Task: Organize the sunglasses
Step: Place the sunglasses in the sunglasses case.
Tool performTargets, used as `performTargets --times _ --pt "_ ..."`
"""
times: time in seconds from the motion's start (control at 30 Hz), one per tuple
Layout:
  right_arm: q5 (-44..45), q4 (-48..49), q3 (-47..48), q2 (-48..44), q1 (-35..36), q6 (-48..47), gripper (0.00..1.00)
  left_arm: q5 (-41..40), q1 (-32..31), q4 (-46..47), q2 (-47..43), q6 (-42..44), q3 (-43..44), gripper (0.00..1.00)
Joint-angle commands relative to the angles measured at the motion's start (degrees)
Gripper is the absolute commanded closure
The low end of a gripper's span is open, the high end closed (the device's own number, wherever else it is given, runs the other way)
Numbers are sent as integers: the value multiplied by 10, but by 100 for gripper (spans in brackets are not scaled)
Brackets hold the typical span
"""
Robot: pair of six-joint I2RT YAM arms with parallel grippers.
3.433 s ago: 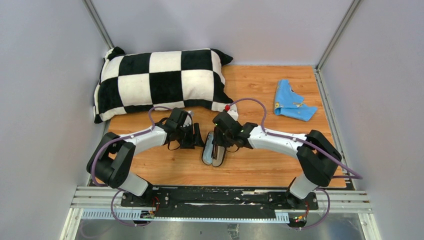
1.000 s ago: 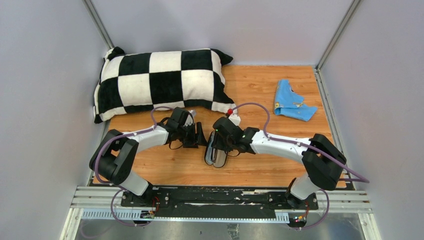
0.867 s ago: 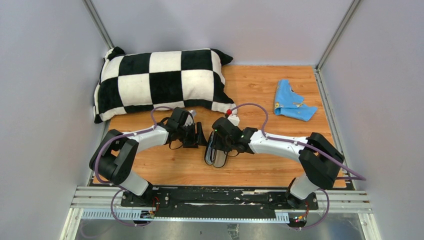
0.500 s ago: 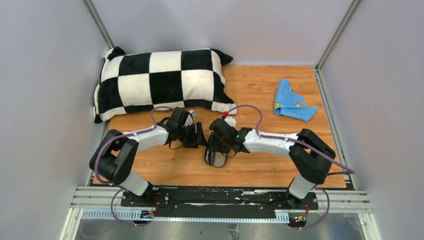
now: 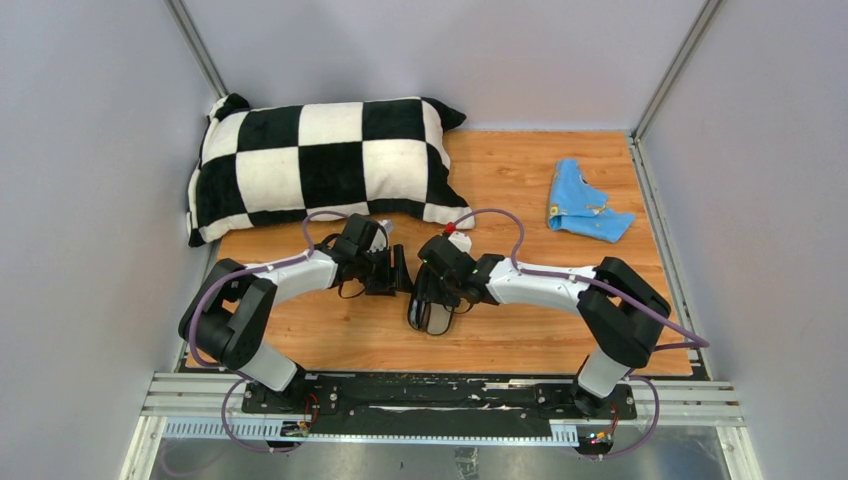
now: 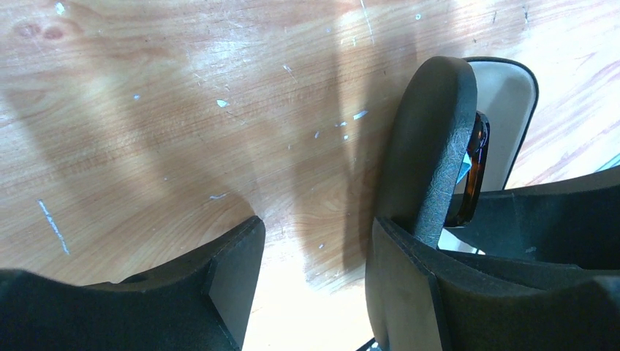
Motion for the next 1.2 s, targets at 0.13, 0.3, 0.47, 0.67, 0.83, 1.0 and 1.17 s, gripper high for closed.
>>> performTargets --times 0.13,0.3,0.47,0.67,0.83,1.0,1.17 --pt "13 11 17 -34 -5 -27 47 -62 15 -76 0 42 -5 35" --pt "16 13 19 -48 -5 -39 46 -63 21 -88 3 51 2 35" --pt "-5 28 6 -66 -4 -64 50 -67 22 -94 -2 52 4 35" --pt "-66 53 -23 -106 23 -152 62 -63 23 -90 12 55 3 35" --pt "-79 70 -56 -134 81 -241 62 -59 23 -83 19 54 -1 35" --pt "-97 134 -116 -153 126 -293 62 -59 23 -83 26 57 -2 35" --pt "-97 182 -164 -159 150 -310 62 -56 23 -78 30 54 -7 35"
